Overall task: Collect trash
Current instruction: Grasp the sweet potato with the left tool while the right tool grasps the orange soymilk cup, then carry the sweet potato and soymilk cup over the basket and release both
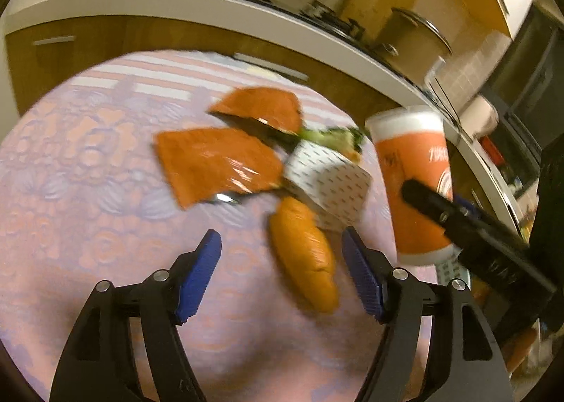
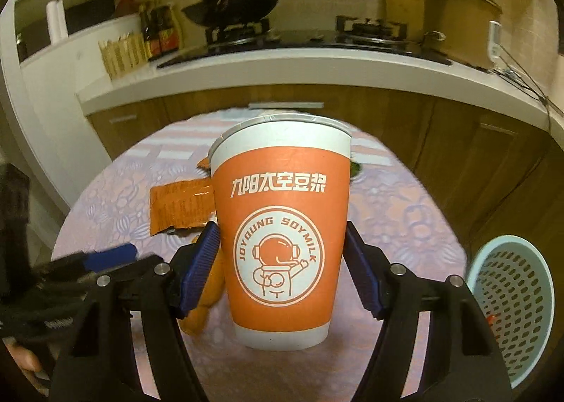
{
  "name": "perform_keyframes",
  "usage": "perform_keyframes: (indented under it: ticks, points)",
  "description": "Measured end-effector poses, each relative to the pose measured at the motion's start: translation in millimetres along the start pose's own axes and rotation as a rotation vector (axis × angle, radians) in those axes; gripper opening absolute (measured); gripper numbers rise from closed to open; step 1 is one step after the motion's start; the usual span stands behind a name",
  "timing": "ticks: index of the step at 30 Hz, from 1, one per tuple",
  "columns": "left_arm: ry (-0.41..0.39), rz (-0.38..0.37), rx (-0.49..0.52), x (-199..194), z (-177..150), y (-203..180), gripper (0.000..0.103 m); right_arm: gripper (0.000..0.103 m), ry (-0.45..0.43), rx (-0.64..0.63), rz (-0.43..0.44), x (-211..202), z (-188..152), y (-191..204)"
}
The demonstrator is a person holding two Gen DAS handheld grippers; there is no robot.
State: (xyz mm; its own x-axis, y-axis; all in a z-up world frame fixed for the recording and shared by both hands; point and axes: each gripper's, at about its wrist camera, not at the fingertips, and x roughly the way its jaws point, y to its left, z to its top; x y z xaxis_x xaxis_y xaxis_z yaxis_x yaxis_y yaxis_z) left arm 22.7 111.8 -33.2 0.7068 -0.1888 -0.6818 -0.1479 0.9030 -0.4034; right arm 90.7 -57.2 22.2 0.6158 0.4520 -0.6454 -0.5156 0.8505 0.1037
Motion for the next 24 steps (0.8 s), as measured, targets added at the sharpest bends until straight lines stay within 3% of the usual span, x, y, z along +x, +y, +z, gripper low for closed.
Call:
perform_keyframes:
  ticks: [5, 7, 8, 9, 12, 24]
  points:
    - [0.069, 0.065, 0.063, 27, -4, -26, 0.066, 0.066, -0.009, 0.034, -0.028, -11, -2, -26]
    - [0.099, 0.079, 0.067, 38, -6, -31, 0.049, 0.066, -0.011, 0.041, -0.041, -14, -4, -35]
    - [0.108, 0.083, 0.066, 41, -6, -32, 0.047, 0.066, -0.013, 0.042, -0.050, -16, -5, -39]
    - [0.108, 0.116, 0.072, 44, -7, -34, 0.035, 0.066, -0.018, 0.042, -0.057, -19, -6, -42]
    - [0.105, 0.115, 0.085, 44, -9, -37, 0.027, 0.066, -0.035, 0.052, -0.065, -29, -9, -53]
    - [-0.065, 0.049, 0.093, -9, 3, -61, 0.023, 0.066, -0.076, 0.116, -0.127, -57, -15, -98]
